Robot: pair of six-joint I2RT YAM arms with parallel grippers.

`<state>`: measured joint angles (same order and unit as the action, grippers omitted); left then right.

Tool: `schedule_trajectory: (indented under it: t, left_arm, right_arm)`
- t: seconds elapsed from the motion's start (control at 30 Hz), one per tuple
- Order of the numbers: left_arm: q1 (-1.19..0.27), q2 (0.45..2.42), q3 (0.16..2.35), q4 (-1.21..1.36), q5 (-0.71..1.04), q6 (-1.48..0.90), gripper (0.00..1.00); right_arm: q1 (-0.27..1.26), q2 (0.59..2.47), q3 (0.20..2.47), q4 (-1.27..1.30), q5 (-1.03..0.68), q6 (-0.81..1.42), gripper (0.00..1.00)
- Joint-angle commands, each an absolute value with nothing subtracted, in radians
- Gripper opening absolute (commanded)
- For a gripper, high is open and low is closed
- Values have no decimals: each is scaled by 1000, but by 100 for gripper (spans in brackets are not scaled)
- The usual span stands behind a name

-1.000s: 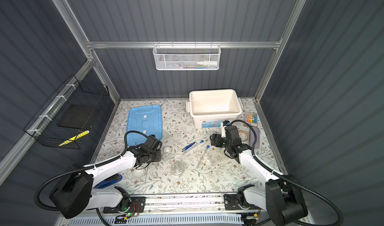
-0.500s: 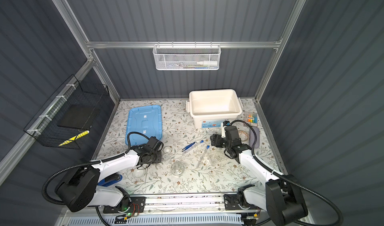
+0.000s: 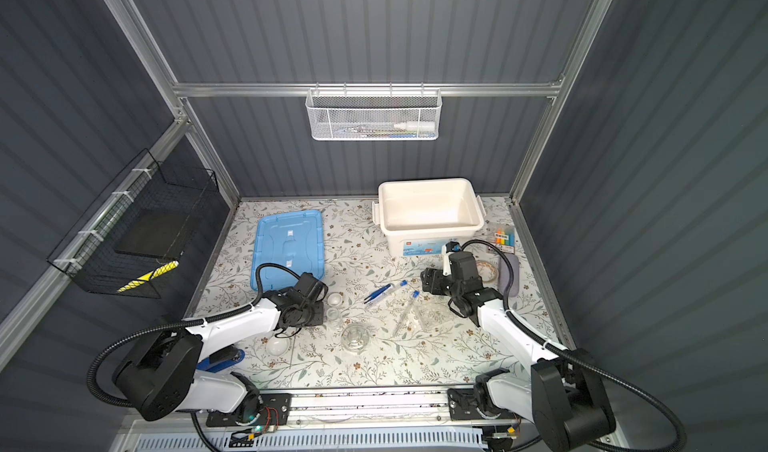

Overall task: Organize the chemistry lab equipment
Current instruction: 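Lower the left gripper and close it on the blue-capped test tube, then lift the tube with the left gripper while the right gripper reaches toward it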

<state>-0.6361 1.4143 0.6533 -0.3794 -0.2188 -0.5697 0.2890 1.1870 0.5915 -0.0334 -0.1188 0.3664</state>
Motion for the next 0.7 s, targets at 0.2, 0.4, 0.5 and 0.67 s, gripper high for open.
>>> schedule_trajectory:
  t: [0.2,0.4,0.5,0.67]
  left_arm:
    - [-642,1422,656,-396,-176,-548,11]
    - [-643,1367,688,-408,-206,-523,11]
    - [-643,1346,726,-430,-227,-495,11]
    - [-643,1342,827,-476,-264,-447,11]
  right_arm:
    - [294,1183,609,-25,-107,365,84]
    - [297,1190,620,-26,-134,360,83]
    - [301,1197,634,-25,-156,362,83]
    - [318,1209,649,-9,-162,377,82]
